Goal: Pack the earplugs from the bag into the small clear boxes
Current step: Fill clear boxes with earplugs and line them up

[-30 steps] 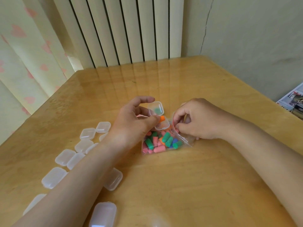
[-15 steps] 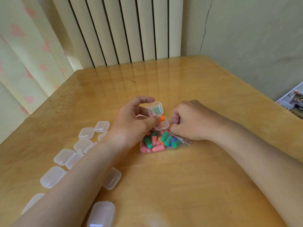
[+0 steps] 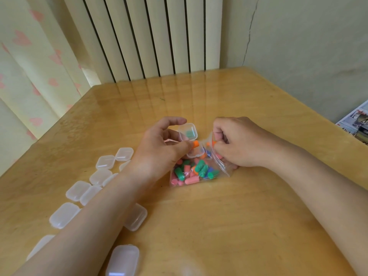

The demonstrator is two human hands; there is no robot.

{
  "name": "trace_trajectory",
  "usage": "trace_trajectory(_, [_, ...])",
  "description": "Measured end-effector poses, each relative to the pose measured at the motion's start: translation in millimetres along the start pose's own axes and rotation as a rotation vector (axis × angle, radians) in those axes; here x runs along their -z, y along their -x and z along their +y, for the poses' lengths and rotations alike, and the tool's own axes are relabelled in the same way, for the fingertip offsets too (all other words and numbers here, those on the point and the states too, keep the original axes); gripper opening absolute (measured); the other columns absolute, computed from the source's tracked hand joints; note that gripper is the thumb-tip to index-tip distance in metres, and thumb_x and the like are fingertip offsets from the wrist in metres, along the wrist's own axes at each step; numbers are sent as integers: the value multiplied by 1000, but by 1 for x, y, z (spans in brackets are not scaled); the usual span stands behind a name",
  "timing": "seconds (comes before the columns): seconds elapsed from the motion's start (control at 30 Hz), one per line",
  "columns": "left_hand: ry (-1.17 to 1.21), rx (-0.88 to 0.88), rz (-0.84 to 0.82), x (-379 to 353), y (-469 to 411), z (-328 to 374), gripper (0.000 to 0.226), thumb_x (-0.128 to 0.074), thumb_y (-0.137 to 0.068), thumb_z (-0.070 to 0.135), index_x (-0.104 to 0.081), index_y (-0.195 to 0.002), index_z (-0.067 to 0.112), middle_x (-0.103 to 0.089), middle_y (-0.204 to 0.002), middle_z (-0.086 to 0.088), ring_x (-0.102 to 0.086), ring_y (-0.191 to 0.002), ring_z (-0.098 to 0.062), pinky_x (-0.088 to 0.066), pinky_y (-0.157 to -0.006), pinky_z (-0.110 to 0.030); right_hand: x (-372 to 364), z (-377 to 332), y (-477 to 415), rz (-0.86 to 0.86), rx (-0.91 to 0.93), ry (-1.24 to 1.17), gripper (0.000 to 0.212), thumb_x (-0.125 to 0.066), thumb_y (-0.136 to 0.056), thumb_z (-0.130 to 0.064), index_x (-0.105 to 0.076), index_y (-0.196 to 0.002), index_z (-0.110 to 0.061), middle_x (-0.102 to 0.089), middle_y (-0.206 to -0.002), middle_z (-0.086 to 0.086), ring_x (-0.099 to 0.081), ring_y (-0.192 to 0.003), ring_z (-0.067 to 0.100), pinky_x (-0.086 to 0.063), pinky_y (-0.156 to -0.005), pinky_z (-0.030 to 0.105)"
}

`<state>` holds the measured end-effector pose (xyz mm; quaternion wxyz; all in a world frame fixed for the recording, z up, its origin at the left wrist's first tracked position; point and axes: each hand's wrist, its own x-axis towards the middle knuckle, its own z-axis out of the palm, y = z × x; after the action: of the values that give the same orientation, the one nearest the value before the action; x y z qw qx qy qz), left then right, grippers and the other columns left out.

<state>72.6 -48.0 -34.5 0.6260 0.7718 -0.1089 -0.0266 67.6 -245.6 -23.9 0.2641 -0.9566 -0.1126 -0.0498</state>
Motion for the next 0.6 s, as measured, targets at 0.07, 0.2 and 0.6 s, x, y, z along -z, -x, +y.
trace_trajectory(0.07, [-3,-7,12,0,-1,-1,43,-77,-83,2,-62,-115,25,-69,-97,-17,-73,-70,-24,-59,-67,-39,3,1,1,-5,2,-11,7,-55,-84,-11,-51,-79,-13,-64,-79,2,-67,-61,22,-51,-51,37])
trace_trajectory(0.2, [-4,-10,19,1,-1,-2,42,-78,-82,4,-63,-113,28,-69,-96,-16,-70,-72,-26,-57,-68,-41,12,4,3,2,21,27,12,-61,-79,-11,-53,-73,-16,-63,-80,-2,-63,-70,20,-49,-56,33])
trace_trajectory(0.6, [-6,-13,15,2,0,2,42,-76,-84,3,-62,-115,28,-68,-100,-17,-73,-83,-32,-60,-77,-51,30,-3,3,304,98,-517,20,-64,-75,6,-60,-68,-12,-60,-53,-11,-51,-41,4,-41,-43,17])
